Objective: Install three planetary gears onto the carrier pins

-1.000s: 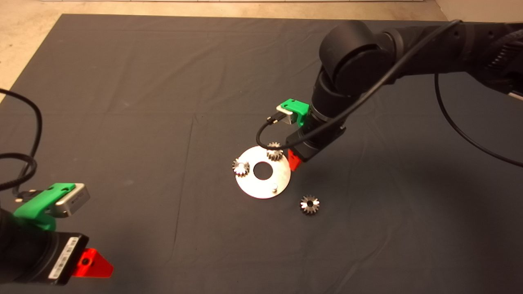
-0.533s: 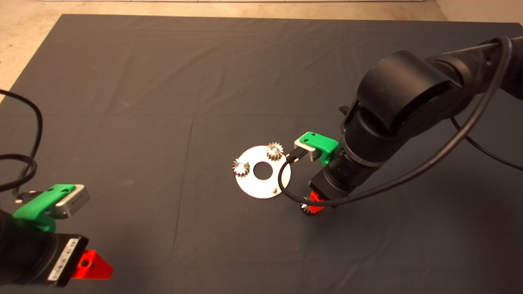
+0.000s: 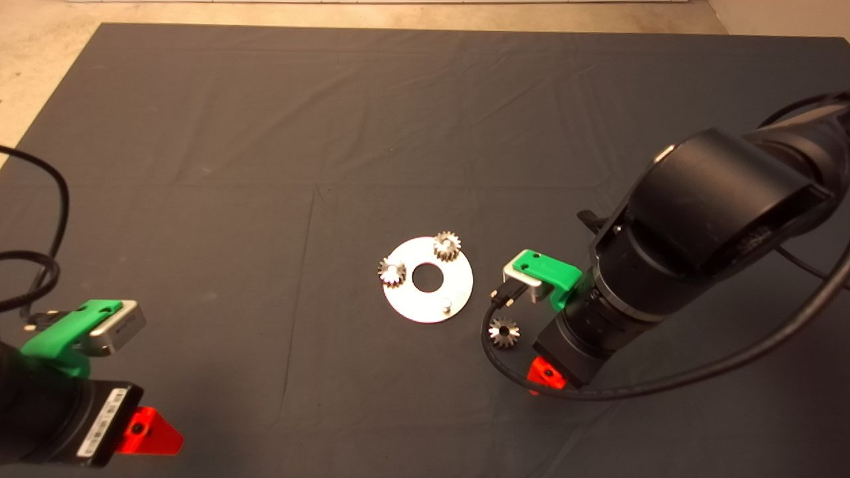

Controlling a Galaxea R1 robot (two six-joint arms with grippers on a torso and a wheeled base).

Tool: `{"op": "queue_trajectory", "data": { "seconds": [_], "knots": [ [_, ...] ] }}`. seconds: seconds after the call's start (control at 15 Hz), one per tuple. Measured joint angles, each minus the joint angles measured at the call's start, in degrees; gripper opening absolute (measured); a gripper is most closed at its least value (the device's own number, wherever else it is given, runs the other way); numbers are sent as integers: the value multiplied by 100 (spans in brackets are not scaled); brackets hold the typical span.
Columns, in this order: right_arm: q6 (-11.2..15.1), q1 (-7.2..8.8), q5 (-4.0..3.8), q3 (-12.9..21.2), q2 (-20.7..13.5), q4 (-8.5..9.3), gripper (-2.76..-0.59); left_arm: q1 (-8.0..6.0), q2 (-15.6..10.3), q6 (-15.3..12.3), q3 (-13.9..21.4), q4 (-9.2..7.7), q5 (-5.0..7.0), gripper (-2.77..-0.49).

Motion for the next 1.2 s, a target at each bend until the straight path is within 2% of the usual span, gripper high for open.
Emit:
{"op": "queue_trajectory", "data": {
  "seconds": [0.2,0.27,0.53,0.67,0.93,1.2],
  "knots": [
    [0,-156,2,80,-89,-170,-88,-1,2,39,0,0,-1,-75],
    [-6,-172,-4,91,-107,-315,-78,1,2,44,0,-2,0,-75],
    [-201,-245,-4,101,-127,-1008,-73,1,1,84,0,-2,0,-75],
    [-271,-253,-1,102,-127,-1227,-63,1,2,102,0,-3,-1,-75],
    [-397,-274,7,104,-207,-1542,-63,1,2,102,0,-4,0,-75],
    [-718,-607,9,113,-485,-1863,-63,1,0,105,0,-6,0,-75]
  ]
}}
